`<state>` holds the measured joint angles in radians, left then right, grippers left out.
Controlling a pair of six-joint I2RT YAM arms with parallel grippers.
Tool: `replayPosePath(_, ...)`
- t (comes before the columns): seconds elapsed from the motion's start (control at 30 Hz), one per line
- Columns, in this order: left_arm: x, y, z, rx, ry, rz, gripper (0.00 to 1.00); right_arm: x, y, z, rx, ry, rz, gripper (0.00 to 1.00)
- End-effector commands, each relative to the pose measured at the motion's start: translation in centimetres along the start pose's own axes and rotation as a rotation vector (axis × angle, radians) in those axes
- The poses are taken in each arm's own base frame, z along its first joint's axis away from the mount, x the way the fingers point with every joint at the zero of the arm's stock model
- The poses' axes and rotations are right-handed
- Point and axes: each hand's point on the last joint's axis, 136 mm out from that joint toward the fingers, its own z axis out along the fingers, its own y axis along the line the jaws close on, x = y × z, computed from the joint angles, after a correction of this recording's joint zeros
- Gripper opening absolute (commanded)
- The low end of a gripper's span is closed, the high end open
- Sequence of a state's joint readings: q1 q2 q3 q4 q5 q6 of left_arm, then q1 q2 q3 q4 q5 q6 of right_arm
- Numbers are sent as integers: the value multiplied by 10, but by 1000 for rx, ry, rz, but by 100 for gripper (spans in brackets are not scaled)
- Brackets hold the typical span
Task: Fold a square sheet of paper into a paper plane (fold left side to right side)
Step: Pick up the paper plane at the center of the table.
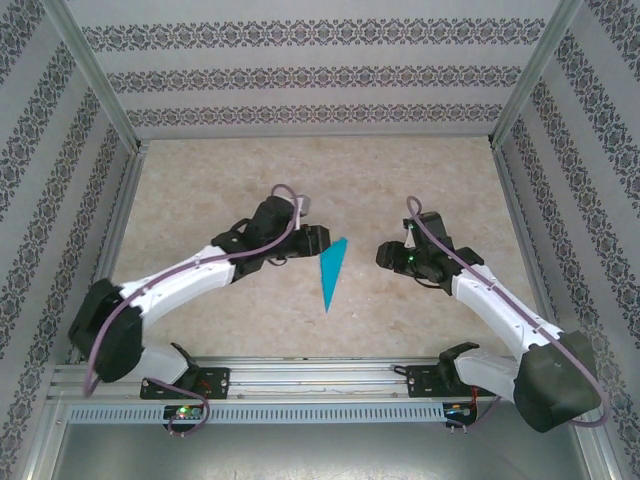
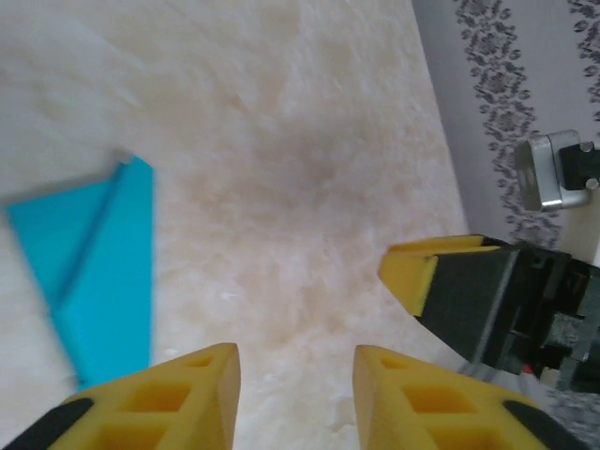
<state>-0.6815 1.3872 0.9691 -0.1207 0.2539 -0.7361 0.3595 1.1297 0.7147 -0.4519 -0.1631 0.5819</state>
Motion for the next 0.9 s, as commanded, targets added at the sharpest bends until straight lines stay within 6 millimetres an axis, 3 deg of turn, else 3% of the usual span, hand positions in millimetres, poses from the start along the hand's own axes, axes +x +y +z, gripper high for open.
replayPosePath(0.0, 5, 57, -38, -261, -52, 94, 50, 4, -8, -7, 157, 31, -74, 57)
replayPosePath(0.27, 2, 103, -118, -445, -259, 124, 68, 4, 37, 6, 242, 63, -222, 71)
replayPosePath(0.43, 10, 121, -151, -504, -325, 130, 75, 14, 74, 36, 310, 136, -308, 71)
replayPosePath(0.57, 19, 129, -162, -530, -323, 136, 76, 24, 94, 66, 359, 194, -356, 70)
replayPosePath(0.87, 33, 142, -164, -548, -305, 131, 78, 32, 99, 117, 430, 255, -356, 66)
